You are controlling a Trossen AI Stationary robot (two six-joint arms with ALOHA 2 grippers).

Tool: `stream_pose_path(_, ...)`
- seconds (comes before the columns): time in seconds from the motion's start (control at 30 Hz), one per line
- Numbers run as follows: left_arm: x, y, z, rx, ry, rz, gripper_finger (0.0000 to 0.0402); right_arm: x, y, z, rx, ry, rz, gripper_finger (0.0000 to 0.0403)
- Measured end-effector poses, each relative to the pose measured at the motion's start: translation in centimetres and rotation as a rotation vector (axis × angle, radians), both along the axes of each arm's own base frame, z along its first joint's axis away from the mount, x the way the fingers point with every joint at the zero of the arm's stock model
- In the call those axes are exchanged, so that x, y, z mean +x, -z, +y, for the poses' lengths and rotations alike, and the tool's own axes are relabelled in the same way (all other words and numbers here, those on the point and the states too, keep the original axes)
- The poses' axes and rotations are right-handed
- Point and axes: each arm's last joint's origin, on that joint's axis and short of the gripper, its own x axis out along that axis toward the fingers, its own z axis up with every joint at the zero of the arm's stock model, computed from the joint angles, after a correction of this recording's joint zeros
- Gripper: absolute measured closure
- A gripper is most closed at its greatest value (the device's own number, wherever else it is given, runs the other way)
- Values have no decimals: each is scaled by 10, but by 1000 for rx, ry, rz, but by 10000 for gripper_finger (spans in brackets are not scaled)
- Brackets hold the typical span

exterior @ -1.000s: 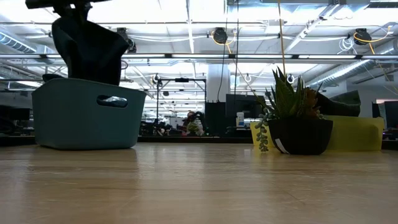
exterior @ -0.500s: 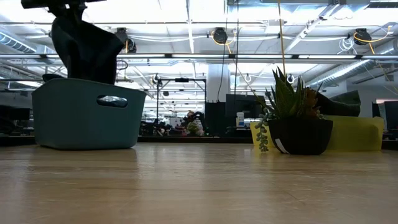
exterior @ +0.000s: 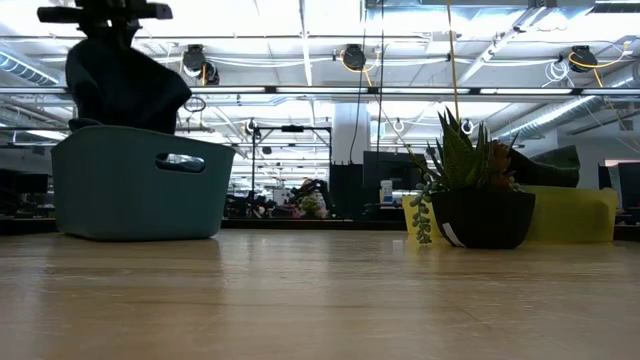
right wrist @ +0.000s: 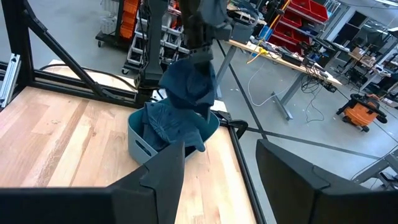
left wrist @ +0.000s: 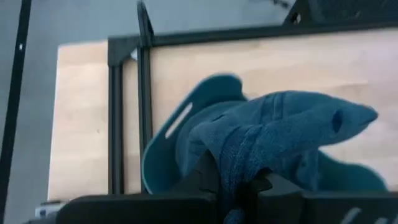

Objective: Pick & Place hat
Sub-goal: Put the blue cap into the blue bin

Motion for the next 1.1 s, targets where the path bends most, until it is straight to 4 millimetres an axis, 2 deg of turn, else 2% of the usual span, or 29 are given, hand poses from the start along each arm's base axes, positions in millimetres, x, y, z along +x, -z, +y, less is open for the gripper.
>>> stream_pose_path(0.3, 23, 55, -14, -139, -28, 116, 388, 0, 0, 0, 0, 0, 0, 219)
stream_pose_path(0.43, 42, 78, -23, -172, 9, 65, 388, 0, 0, 0, 0, 0, 0, 216)
stream_pose_path(0.63, 65, 98, -33, -176, 12, 20, 384, 0, 0, 0, -12, -6, 3, 219)
stream_pose_path(1.1, 104, 146, -38, -238, 48, 172, 389, 0, 0, 0, 8, -2, -1, 216)
